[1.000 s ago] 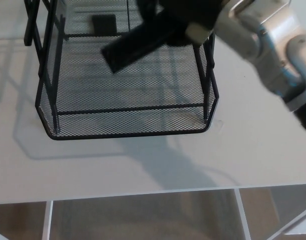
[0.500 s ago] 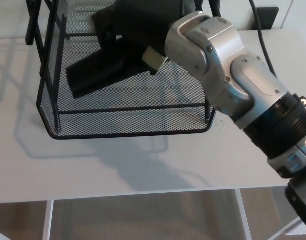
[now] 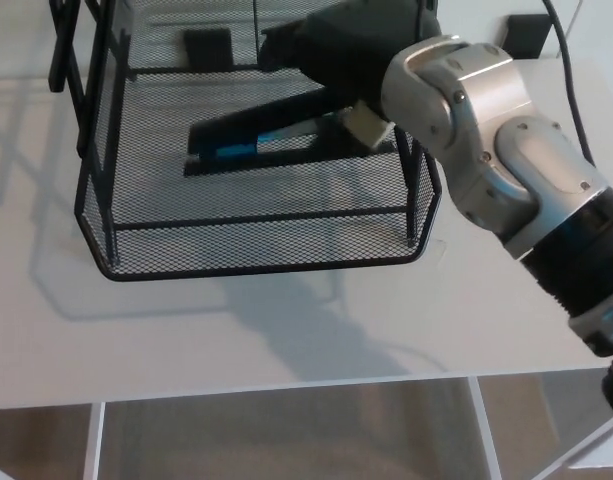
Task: The robot walks towards a desk on which a file tray is kept in the middle and a stapler is kept to its right. The robot lifts the stapler using its right hand and places it on the file tray.
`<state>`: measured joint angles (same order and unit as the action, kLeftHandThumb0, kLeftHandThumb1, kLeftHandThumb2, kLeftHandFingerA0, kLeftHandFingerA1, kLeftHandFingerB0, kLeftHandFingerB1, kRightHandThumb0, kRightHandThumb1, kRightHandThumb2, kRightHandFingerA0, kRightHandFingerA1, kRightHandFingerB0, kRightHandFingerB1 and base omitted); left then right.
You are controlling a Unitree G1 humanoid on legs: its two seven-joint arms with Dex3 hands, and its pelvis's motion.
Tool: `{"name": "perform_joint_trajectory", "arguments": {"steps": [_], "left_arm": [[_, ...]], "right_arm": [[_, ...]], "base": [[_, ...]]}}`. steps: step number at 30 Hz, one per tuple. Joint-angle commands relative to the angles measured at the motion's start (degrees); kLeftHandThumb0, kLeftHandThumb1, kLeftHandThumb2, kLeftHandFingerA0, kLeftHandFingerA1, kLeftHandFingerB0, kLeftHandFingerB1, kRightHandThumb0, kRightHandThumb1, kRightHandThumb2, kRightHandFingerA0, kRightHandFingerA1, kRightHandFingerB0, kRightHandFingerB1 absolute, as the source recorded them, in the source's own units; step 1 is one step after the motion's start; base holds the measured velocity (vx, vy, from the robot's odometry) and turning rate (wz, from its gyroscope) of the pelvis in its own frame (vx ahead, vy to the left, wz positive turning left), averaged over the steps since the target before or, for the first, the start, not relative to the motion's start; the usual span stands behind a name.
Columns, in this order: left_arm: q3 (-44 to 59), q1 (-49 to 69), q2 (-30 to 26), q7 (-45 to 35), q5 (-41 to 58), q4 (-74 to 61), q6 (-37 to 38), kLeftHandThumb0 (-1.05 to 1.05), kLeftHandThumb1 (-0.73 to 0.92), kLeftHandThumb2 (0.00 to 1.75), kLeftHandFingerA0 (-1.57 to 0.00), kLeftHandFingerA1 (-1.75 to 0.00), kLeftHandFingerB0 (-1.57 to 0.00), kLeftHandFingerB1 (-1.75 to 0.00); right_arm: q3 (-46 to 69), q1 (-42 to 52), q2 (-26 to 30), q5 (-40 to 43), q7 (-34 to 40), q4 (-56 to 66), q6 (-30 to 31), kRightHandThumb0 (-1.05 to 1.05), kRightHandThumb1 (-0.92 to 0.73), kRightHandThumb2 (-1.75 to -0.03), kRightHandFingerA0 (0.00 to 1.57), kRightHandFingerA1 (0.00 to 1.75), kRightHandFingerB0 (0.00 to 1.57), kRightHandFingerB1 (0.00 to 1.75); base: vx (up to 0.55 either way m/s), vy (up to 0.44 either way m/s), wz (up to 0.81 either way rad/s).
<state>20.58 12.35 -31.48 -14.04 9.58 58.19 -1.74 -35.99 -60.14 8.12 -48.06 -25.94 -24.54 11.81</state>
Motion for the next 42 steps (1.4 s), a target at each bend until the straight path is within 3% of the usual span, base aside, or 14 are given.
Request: {"name": "perform_joint_trajectory", "arguments": {"steps": [1, 2, 6, 7, 17, 21, 22, 24, 25, 28, 29, 37, 38, 42], "left_arm": [[-0.29, 0.05, -1.09, 0.08, -0.96, 0.04, 2.03, -0.57, 0.61, 1.03, -0.61, -0.69, -0.34, -0.56], [-0.15, 0.04, -1.07, 0.08, -0.84, 0.02, 1.87, -0.58, 0.6, 1.02, -0.61, -0.69, -0.33, -0.56], [-0.32, 0.6, -1.18, -0.25, -1.09, -0.5, 2.28, -0.58, 0.61, 1.03, -0.61, -0.69, -0.33, -0.56], [-0.36, 0.6, -1.21, -0.18, -1.18, -0.53, 2.18, -0.6, 0.78, 0.63, -0.63, -0.56, -0.46, -0.49], [-0.23, 0.32, -1.37, -0.65, -1.18, 1.16, 3.26, -0.6, 0.79, 0.63, -0.62, -0.54, -0.46, -0.48], [-1.08, 0.95, -1.71, -0.29, -2.19, 0.79, 3.63, -0.62, 0.8, 0.64, -0.61, -0.54, -0.45, -0.48], [-1.13, 1.02, -1.75, -0.42, -2.18, 0.68, 3.61, -0.59, 0.63, 1.04, -0.58, -0.67, -0.34, -0.55], [-0.85, 0.71, -1.58, 0.02, -1.88, 0.95, 3.15, -0.59, 0.79, 0.63, -0.62, -0.55, -0.48, -0.48], [-0.36, 0.51, -1.35, -0.46, -1.3, 1.54, 3.49, -0.55, 0.61, 1.03, -0.57, -0.68, -0.32, -0.56], [-0.02, 0.39, -1.29, -0.84, -0.9, 1.53, 3.33, -0.58, 0.62, 1.03, -0.6, -0.69, -0.35, -0.57], [-0.49, 0.8, -1.36, -0.63, -1.39, 0.59, 3.1, -0.59, 0.8, 0.64, -0.6, -0.55, -0.47, -0.49], [-0.34, 0.55, -1.9, -0.25, -1.64, 0.9, 2.72, -0.58, 0.79, 0.63, -0.62, -0.55, -0.47, -0.49], [-0.04, 0.43, -1.61, -0.37, -1.33, 1.45, 3.16, -0.56, 0.62, 1.04, -0.59, -0.68, -0.33, -0.56], [0.07, -0.26, -1.38, -0.38, -1.22, 2.11, 2.92, -0.56, 0.61, 1.03, -0.58, -0.68, -0.32, -0.56]], "right_arm": [[-3.7, -2.18, 2.22, -4.1, -1.85, 1.22, -2.61, -0.92, -0.51, -0.89, 0.0, 0.13, 0.03, 0.22], [-4.3, -2.3, 2.6, -4.67, -1.27, 1.41, -3.16, -0.82, -0.52, -0.67, 0.0, 0.04, 0.01, 0.3], [-3.9, -2.94, 2.6, -3.57, -3.51, 2.36, -2.46, -0.9, -0.51, -0.87, 0.0, 0.12, 0.12, 0.06], [-3.85, -2.76, 2.84, -3.75, -2.4, 2.5, -3.16, -0.83, -0.44, -0.73, 0.0, 0.0, 0.05, 0.17], [0.13, -7.8, 6.52, -2.14, -3.02, 4.41, -6.55, -0.92, -0.51, -0.94, 0.0, 0.13, 0.06, 0.04], [4.88, -11.52, 9.22, 0.6, -12.35, 8.29, -3.92, -0.94, -0.48, -0.84, 0.0, 0.0, 0.0, 0.05], [7.1, -11.64, 10.11, 2.6, -13.79, 10.09, -3.34, -0.84, -0.4, -0.77, 0.0, 0.0, 0.02, 0.14], [9.56, -11.95, 11.82, 4.58, -16.95, 12.77, -2.59, -0.83, -0.44, -0.79, 0.0, 0.0, 0.03, 0.12], [13.4, -11.1, 14.8, 8.23, -19.1, 16.78, -3.12, -0.93, -0.55, -0.88, 0.0, 0.03, 0.02, 0.07], [18.18, -10.02, 18.61, 12.02, -24.64, 23.01, -0.43, -0.93, -0.56, -0.88, 0.0, 0.03, 0.01, 0.06], [21.93, -7.75, 21.87, 13.94, -25.98, 27.52, 0.2, -0.94, -0.57, -0.88, 0.0, 0.0, 0.07, 0.08], [56.26, 10.26, 36.8, 27.19, -32.25, 40.9, 4.93, -0.78, -0.68, -0.72, 0.0, 0.0, 0.0, 0.22], [65.54, 14.83, 38.24, 27.86, -33.78, 41.05, 4.76, -0.88, -0.59, -0.9, 0.0, 0.08, 0.03, 0.06], [84.34, 26.45, 38.87, 27.55, -33.15, 38.14, 1.44, -0.93, -0.6, -0.89, 0.0, 0.01, 0.05, 0.09]], "base": [[0.0, 0.0, 0.0], [0.0, 0.0, 0.0], [0.0, 0.0, 0.0], [0.0, 0.0, 0.0], [0.0, 0.0, 0.0], [0.0, 0.0, 0.0], [0.0, 0.0, 0.0], [0.0, 0.0, 0.0], [0.0, 0.0, 0.0], [0.0, 0.0, 0.0], [0.0, 0.0, 0.0], [0.0, 0.0, 0.0], [0.0, 0.0, 0.0], [0.0, 0.0, 0.0]]}}
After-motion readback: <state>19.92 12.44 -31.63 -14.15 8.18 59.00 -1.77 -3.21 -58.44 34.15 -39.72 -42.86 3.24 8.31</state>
